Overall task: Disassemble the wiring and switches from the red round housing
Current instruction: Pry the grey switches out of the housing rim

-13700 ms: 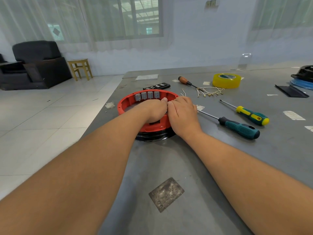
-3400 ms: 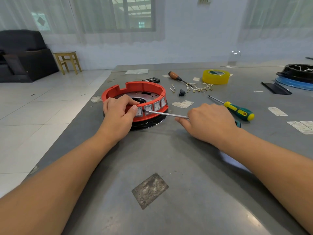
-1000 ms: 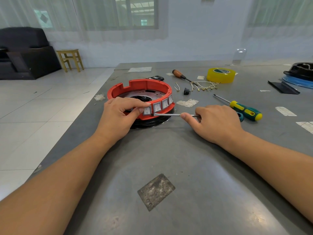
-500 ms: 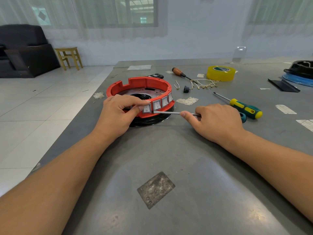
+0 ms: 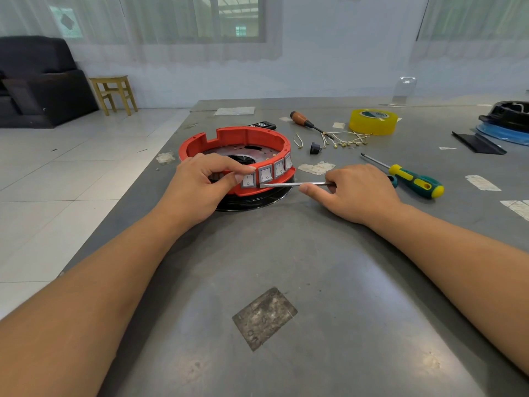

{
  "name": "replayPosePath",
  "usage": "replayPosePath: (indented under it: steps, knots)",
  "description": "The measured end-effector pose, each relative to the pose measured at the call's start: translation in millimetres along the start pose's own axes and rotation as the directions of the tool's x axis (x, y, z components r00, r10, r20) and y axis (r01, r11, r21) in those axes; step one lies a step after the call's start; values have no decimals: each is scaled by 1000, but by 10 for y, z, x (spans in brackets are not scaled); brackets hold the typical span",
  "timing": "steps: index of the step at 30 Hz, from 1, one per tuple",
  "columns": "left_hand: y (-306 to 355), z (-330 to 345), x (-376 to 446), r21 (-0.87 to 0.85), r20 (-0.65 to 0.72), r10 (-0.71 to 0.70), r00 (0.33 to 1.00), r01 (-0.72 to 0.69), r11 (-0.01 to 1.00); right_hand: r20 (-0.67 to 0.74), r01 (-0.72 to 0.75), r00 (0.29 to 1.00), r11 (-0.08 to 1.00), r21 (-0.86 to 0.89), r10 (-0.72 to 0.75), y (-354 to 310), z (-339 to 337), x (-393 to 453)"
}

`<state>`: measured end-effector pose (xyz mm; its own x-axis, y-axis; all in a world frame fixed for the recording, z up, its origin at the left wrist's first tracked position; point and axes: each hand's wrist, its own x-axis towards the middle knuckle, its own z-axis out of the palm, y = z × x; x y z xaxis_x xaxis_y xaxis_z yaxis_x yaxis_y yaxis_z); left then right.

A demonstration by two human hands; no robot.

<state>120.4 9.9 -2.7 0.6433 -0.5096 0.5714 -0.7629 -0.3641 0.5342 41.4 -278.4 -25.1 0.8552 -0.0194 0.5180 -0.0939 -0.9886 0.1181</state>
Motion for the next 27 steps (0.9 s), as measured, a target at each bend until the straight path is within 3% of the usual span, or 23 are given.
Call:
replayPosePath:
  steps: [12,27]
  knots:
    - [-11,-32,54,-42,81,-72,994,76,996,-1,192,981,978,85,-192,184,195,375]
    - [11,-53,97,-148,148,-116,982,138,979,-9,283,959,949,139,-285,264,358,620]
